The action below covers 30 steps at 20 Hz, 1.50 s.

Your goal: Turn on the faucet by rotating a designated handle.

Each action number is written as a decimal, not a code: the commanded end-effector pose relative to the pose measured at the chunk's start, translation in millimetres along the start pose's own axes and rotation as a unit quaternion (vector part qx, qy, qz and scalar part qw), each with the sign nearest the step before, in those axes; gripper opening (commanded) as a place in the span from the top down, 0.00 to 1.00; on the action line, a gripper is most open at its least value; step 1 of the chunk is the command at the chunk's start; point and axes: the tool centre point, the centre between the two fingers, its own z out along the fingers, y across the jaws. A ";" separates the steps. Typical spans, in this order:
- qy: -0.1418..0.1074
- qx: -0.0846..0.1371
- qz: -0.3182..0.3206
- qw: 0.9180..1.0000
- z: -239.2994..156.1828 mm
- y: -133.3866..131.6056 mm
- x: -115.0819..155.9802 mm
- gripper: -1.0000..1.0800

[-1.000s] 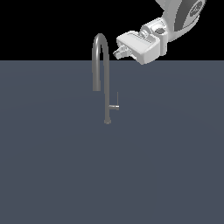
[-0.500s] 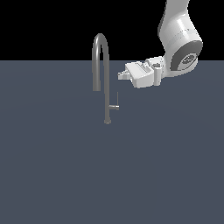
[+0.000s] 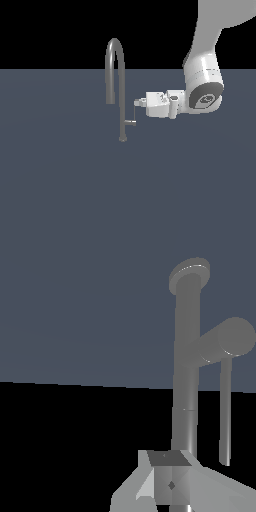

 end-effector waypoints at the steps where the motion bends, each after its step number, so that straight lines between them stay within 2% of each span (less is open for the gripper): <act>1: -0.010 0.013 0.012 1.000 1.3 -1.7 8.9 1.00; 5: -0.018 0.024 0.021 0.999 2.7 -2.5 16.7 1.00; 12: -0.019 0.025 0.022 0.999 3.4 -2.4 17.7 1.00; 30: -0.019 0.026 0.022 0.999 5.1 35.5 8.9 1.00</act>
